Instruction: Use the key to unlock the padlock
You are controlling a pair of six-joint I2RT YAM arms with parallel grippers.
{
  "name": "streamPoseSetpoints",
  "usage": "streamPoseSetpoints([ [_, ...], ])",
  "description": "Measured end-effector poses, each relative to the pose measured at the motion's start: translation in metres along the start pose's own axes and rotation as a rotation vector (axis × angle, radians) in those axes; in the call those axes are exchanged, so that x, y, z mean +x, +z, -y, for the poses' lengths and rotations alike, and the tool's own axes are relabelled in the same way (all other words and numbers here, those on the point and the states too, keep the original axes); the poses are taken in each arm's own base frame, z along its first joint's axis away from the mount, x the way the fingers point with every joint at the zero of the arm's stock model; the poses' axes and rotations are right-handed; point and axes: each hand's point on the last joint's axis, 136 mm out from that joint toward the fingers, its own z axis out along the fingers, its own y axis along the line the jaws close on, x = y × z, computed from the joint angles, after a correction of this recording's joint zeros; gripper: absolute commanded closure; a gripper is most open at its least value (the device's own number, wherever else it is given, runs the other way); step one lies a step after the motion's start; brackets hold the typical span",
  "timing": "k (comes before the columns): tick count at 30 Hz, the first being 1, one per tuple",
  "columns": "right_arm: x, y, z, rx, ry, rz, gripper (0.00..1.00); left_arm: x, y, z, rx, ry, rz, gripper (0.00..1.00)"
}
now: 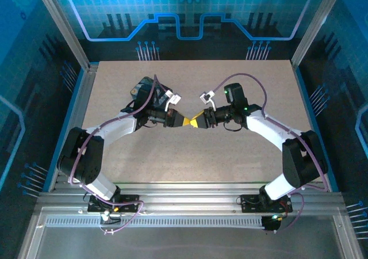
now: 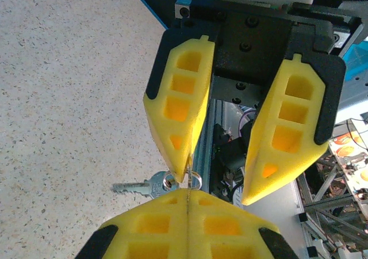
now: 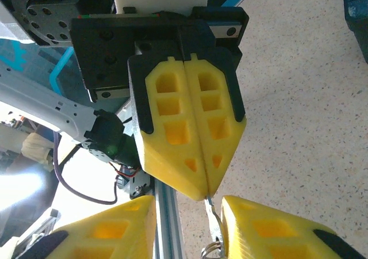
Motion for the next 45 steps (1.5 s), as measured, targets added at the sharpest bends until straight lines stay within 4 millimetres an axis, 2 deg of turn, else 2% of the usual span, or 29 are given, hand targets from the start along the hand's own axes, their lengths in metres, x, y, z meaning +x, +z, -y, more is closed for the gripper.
streamPoseSetpoints([
  [7,0.012,0.001,0.004,-0.001,0.024,-0.015,0.75,-0.003,-0.001,0.001,0.002,0.009,0.008,1.0],
  [17,0.012,0.002,0.006,0.006,0.026,-0.007,0.86,-0.004,-0.003,0.002,0.001,0.012,0.013,1.0],
  [22,0.009,0.002,0.006,0.006,0.048,0.003,0.67,-0.004,-0.003,0.002,0.0,0.013,0.012,1.0],
  [26,0.003,-0.001,0.008,0.012,0.05,0.025,0.64,-0.002,-0.005,0.006,0.002,0.009,0.007,1.0],
  [30,-0.002,-0.004,0.011,0.019,0.054,0.042,0.69,-0.001,-0.005,0.007,0.001,0.002,0.003,1.0],
  [40,0.0,-0.002,0.009,0.01,0.049,0.036,0.75,-0.001,-0.005,0.007,0.001,0.001,0.003,1.0],
  [45,0.002,0.003,0.004,-0.002,0.042,0.024,0.84,-0.001,-0.005,0.007,0.001,0.001,0.003,1.0],
])
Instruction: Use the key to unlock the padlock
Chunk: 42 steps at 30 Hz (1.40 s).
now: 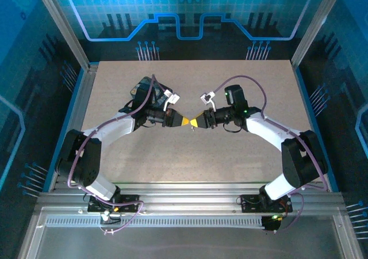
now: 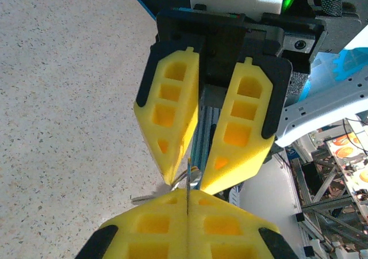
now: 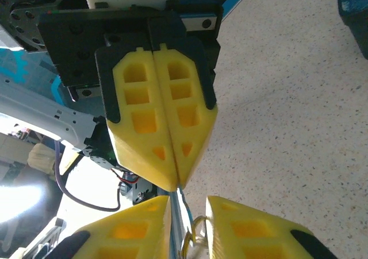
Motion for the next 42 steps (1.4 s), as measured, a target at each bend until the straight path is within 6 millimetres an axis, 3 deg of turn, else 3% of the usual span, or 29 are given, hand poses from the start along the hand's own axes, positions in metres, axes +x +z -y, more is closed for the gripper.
streamPoseSetpoints([
  [6,0.0,0.0,-0.001,-0.002,-0.009,-0.001,0.99,-0.001,-0.001,0.002,0.002,0.003,0.001,1.0],
  [11,0.002,0.001,0.0,-0.008,-0.025,0.004,1.0,-0.001,-0.002,0.001,0.002,0.001,0.003,1.0],
  [12,0.002,0.001,0.0,-0.009,-0.028,0.006,1.0,-0.001,-0.002,0.001,0.001,0.001,0.003,0.98],
  [15,0.004,0.0,-0.001,-0.01,-0.037,0.012,1.0,0.0,-0.002,0.0,-0.007,-0.009,0.002,0.73],
  [18,0.011,0.0,0.0,-0.009,-0.019,0.006,1.0,-0.005,-0.006,-0.011,-0.06,-0.02,0.025,0.63],
  [20,0.015,0.0,0.002,-0.008,-0.006,0.006,1.0,-0.01,-0.012,-0.02,-0.103,-0.026,0.048,0.45],
  [21,0.018,-0.001,0.003,-0.006,0.003,0.005,1.0,-0.012,-0.015,-0.025,-0.131,-0.031,0.062,0.44],
  [26,0.02,-0.004,0.011,0.022,0.04,0.013,1.0,-0.028,-0.037,-0.048,-0.307,-0.044,0.14,0.46],
  [30,0.016,-0.009,0.023,0.081,0.081,0.037,1.0,-0.048,-0.062,-0.075,-0.556,-0.054,0.212,0.48],
  [34,0.013,-0.013,0.036,0.144,0.129,0.061,1.0,-0.062,-0.088,-0.101,-0.773,-0.076,0.253,0.41],
  [38,0.009,-0.014,0.043,0.187,0.165,0.078,1.0,-0.076,-0.109,-0.133,-0.966,-0.106,0.276,0.39],
  [42,0.001,-0.014,0.044,0.214,0.173,0.095,1.0,-0.094,-0.117,-0.168,-1.101,-0.143,0.256,0.38],
])
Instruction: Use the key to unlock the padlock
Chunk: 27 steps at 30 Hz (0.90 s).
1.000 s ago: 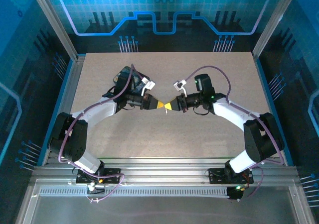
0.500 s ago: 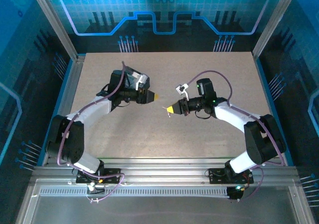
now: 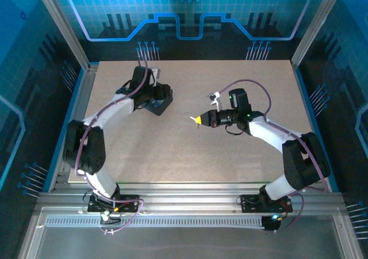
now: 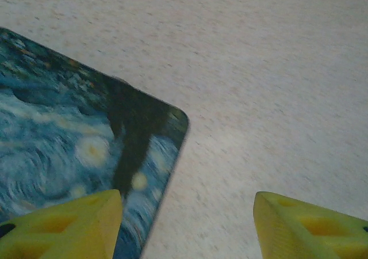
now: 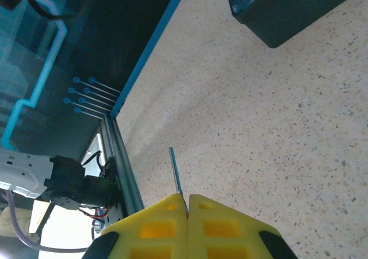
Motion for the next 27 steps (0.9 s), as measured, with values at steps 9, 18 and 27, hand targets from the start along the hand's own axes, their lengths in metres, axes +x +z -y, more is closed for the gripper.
streamPoseSetpoints([
  [9,0.004,0.006,0.001,0.024,0.029,-0.015,1.0,-0.045,0.057,-0.002,-0.252,0.054,-0.031,0.39],
  [18,0.01,0.007,0.003,0.032,0.051,-0.036,1.0,-0.017,0.098,-0.012,-0.385,0.147,-0.182,0.39],
  [27,0.015,0.014,0.013,0.037,0.08,-0.06,1.0,0.013,0.092,-0.028,-0.445,0.27,-0.3,0.41],
])
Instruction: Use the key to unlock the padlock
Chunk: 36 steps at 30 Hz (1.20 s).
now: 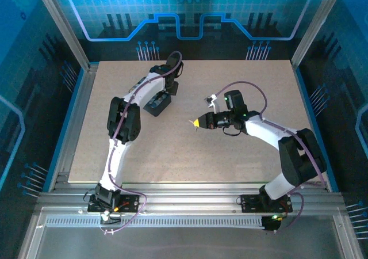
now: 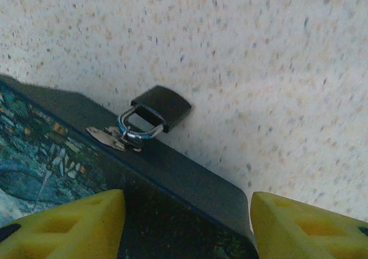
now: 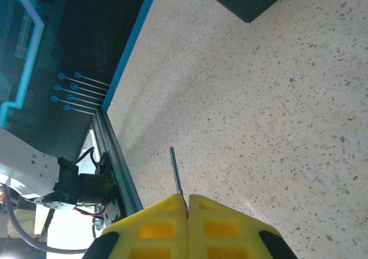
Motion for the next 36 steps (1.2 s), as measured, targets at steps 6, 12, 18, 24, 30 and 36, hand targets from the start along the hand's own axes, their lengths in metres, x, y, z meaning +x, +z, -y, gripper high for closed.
streamPoseSetpoints([
  [6,-0.003,0.003,0.002,-0.004,0.002,-0.003,1.0,0.036,-0.014,-0.011,-0.017,0.074,-0.057,0.43],
  [12,-0.002,0.007,-0.001,-0.012,0.007,-0.013,1.0,0.084,-0.035,-0.033,-0.032,0.089,-0.118,0.44],
  [18,0.001,0.011,-0.003,-0.017,0.015,-0.022,1.0,0.119,-0.06,-0.067,-0.047,0.04,-0.134,0.44],
  [24,0.005,0.016,-0.005,-0.022,0.019,-0.037,1.0,0.148,-0.07,-0.108,-0.074,-0.074,-0.149,0.45],
  [30,0.005,0.018,-0.006,-0.026,0.018,-0.041,1.0,0.164,-0.068,-0.132,-0.052,-0.203,-0.165,0.47],
  [36,0.003,0.018,-0.008,-0.027,0.014,-0.038,1.0,0.131,-0.095,-0.113,0.067,-0.274,-0.045,0.46],
])
